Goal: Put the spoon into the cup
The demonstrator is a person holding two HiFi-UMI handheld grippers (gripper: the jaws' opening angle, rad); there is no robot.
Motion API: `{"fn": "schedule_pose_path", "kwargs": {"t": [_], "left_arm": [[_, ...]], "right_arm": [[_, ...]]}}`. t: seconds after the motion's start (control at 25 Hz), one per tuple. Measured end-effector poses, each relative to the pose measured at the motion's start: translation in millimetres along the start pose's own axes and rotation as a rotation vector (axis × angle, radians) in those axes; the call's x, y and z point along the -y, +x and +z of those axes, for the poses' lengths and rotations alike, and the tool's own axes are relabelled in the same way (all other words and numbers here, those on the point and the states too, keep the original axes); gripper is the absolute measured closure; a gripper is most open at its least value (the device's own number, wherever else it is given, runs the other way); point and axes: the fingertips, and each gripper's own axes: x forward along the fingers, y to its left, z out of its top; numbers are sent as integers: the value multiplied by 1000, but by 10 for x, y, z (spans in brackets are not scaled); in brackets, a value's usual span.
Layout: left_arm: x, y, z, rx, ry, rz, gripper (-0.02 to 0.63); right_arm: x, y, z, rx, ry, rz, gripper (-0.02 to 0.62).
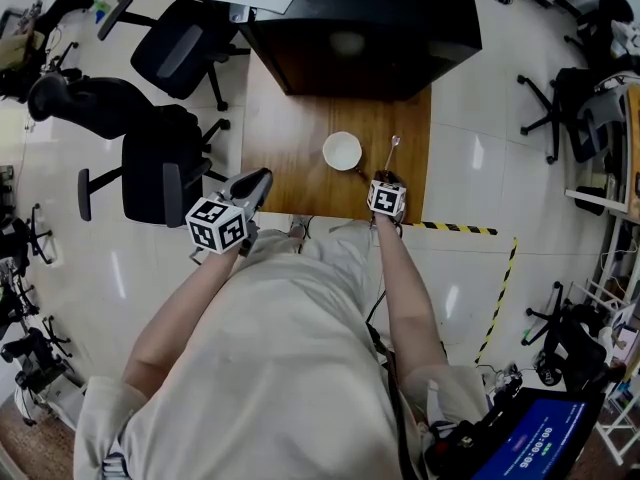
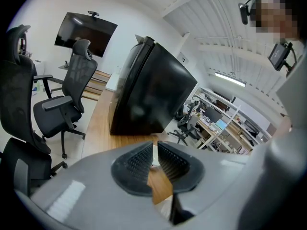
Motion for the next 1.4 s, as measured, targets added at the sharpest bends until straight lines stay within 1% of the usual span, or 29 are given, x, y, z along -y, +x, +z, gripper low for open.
{"fn": "schedule_pose_path", "kwargs": {"t": [0.2,0.28,0.4,0.64,1.0,1.4], "left_arm": [[-14,-48,5,10,-3,12,603],[-1,-57,-2,13,-3,13,604],[16,-53,-9,16,-5,9,604],[75,5,4,24,0,-13,606],[119,39,45,39,4,-39,606],[138,34,92,63,4,-48,606]], "right_arm": [[35,-58,-42,12,2,35,466],[59,-121,-87,2,13,45,468],[95,-232,-72,14,24,57,468],[120,-478,70,75,24,97,468],[126,-733,230,119,34,109,468],[-136,-1180,586,211,-24,185,468]]}}
